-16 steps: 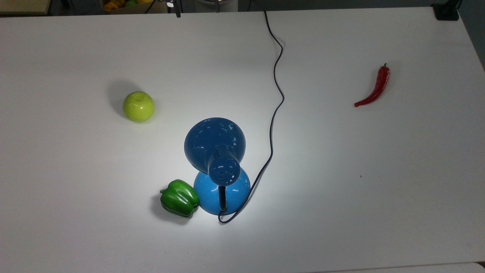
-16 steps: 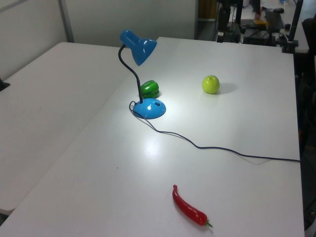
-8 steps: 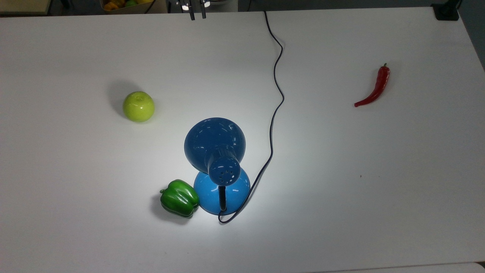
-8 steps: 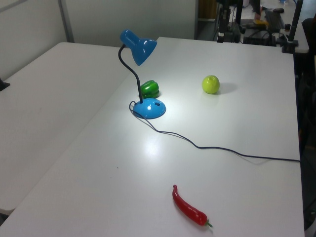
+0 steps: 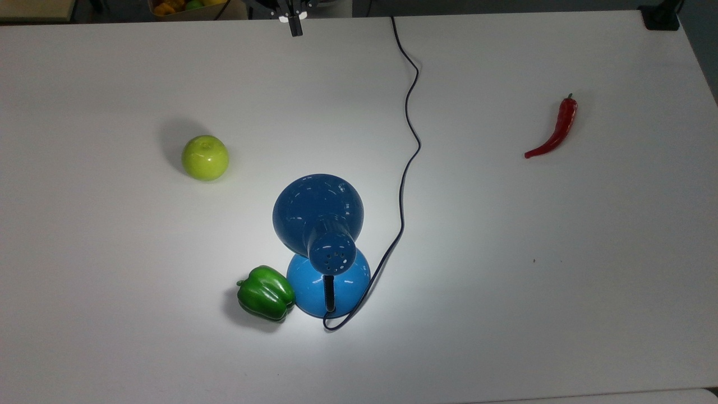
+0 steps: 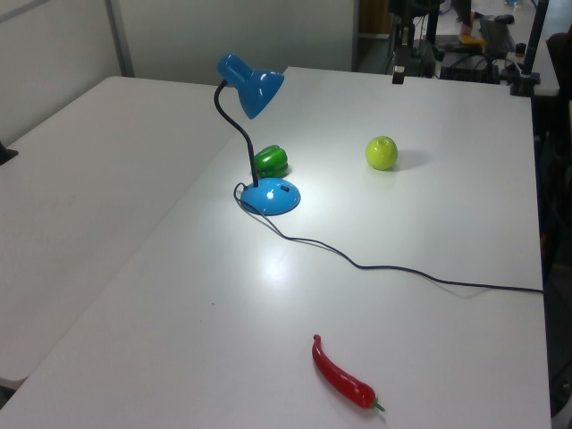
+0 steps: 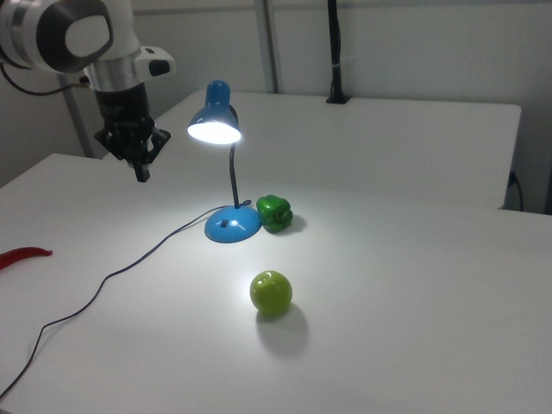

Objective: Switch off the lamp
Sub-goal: 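Move the gripper over the round blue lamp base, then lower the gripper down onto the switch on the lamp base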

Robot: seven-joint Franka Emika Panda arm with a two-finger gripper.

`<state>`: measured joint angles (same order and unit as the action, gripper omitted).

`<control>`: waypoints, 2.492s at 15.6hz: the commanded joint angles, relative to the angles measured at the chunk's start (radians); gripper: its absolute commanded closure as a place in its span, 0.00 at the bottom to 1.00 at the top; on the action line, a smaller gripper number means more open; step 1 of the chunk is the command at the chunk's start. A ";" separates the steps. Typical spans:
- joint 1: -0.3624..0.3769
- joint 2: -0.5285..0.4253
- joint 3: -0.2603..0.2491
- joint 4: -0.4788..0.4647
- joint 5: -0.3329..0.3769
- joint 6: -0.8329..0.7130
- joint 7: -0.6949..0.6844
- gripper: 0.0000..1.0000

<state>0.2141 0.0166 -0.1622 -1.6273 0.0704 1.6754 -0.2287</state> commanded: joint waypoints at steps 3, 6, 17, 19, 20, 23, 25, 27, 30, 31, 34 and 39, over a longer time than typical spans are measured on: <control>0.002 0.039 0.019 -0.061 0.016 0.119 -0.017 1.00; 0.010 0.054 0.021 -0.123 0.006 0.230 -0.015 1.00; 0.019 0.178 0.021 -0.172 0.006 0.538 0.008 1.00; 0.025 0.206 0.021 -0.177 0.006 0.611 0.034 1.00; 0.025 0.218 0.021 -0.178 0.006 0.641 0.037 1.00; 0.025 0.262 0.021 -0.178 0.006 0.740 0.038 1.00; 0.025 0.298 0.021 -0.177 0.011 0.823 0.040 1.00; 0.024 0.327 0.021 -0.174 0.012 0.889 0.061 1.00; 0.025 0.365 0.021 -0.172 0.014 0.973 0.065 1.00; 0.024 0.379 0.021 -0.172 0.014 1.004 0.065 1.00; 0.025 0.416 0.021 -0.172 0.020 1.069 0.065 1.00; 0.025 0.471 0.032 -0.169 0.025 1.150 0.066 1.00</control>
<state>0.2284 0.4642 -0.1361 -1.7934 0.0704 2.7688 -0.1760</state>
